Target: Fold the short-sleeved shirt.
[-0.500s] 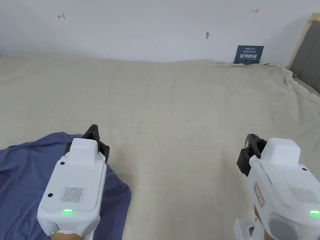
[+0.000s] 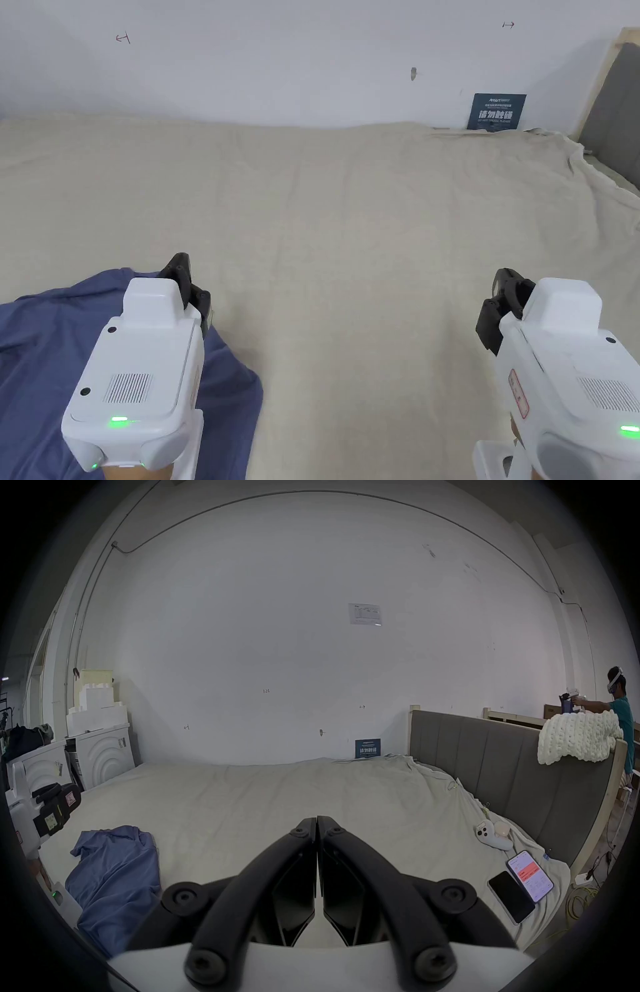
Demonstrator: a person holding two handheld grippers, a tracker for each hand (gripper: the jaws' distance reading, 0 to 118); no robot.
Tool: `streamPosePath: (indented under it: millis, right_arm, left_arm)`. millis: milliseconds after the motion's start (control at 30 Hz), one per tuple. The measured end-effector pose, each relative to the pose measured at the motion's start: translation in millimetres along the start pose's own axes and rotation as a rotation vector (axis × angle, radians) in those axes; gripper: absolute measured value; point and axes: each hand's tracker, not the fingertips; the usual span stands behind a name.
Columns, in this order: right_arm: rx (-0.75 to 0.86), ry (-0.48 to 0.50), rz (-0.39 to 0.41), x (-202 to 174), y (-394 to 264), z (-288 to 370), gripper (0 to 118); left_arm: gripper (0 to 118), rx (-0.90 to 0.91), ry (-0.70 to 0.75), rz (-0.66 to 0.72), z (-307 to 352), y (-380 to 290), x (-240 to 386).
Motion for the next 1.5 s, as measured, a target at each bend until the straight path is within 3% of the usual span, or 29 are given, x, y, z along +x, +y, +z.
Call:
streamPosePath:
  millis: [1100, 1500]
  right_arm:
    - [0.013, 0.017, 0.027, -6.1, 4.7, 4.0, 0]
    - [0.035, 0.112, 0.063, -48.1, 11.3, -7.2, 0]
  left_arm:
    - [0, 0.005, 0.000, -0.007, 1.5, 4.9, -4.0]
    - [0, 0.009, 0.121, 0.016, 17.1, 9.4, -53.6]
